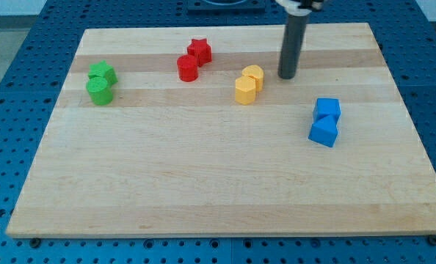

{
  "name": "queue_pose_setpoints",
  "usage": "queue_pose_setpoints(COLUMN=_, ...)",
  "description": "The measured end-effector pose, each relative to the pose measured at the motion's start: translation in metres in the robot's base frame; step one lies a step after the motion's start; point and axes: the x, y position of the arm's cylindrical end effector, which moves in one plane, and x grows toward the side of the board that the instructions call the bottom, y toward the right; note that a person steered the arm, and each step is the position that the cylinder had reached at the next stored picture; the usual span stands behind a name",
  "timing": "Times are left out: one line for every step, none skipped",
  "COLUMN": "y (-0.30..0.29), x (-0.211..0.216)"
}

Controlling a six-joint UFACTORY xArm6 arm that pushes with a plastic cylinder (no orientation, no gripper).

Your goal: Move arm away from yellow heart

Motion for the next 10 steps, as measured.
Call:
queue_pose_setpoints(y=-0.023, x=0.012)
queue_pose_setpoints(y=-0.023, x=0.011)
queue_pose_setpoints(y=-0.023, x=0.008)
queue_pose_setpoints(y=-0.023, x=0.018)
queue_pose_setpoints(y=-0.023, x=0.042)
queue_pose_setpoints(y=-0.023, x=0.043)
queue_pose_setpoints(y=-0.023, x=0.043)
queue_pose_setpoints(y=-0.018, x=0.039)
queue_pose_setpoints(y=-0.008, x=0.024)
queue_pose_setpoints(y=-0.004, x=0.004)
